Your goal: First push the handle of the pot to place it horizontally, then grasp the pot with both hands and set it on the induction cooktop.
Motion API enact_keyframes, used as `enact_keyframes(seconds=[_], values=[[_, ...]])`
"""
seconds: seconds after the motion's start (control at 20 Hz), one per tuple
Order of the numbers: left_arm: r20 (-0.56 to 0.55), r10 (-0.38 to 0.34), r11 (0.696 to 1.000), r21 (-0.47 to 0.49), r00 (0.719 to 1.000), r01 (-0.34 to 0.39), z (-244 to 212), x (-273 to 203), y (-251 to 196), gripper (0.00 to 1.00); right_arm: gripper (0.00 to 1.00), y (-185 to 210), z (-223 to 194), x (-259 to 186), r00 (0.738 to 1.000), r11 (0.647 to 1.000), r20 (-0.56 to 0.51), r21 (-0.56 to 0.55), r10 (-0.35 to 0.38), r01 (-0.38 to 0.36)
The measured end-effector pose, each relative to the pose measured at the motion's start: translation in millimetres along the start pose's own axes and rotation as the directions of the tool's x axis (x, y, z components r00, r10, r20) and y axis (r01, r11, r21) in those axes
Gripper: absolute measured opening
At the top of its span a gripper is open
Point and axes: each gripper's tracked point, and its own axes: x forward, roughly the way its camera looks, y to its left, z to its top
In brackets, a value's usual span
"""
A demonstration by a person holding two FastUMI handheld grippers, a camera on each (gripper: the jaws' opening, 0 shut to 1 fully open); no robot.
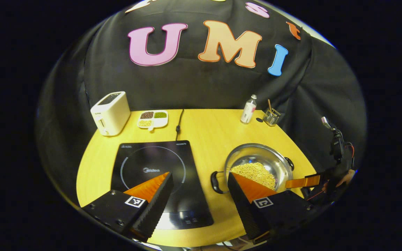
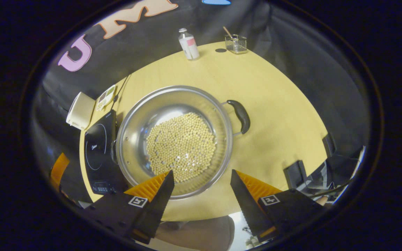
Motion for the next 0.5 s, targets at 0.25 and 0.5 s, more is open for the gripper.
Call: enact_keyframes(seconds=[0.25, 0.5], values=[[-0.136, -0.018, 0.998, -0.062, 0.991, 0.009, -18, 37, -27, 0.96, 0.94, -34, 39, 14, 0.998, 0.998, -0.035, -0.030, 0.055, -0.056], [-0.262, -0.027, 0.996, -0.084, 0.965, 0.006, -34, 75, -34, 0.96, 1.00, -64, 68, 34, 0.992, 0.987, -0.094, -0.128, 0.081, -0.093]])
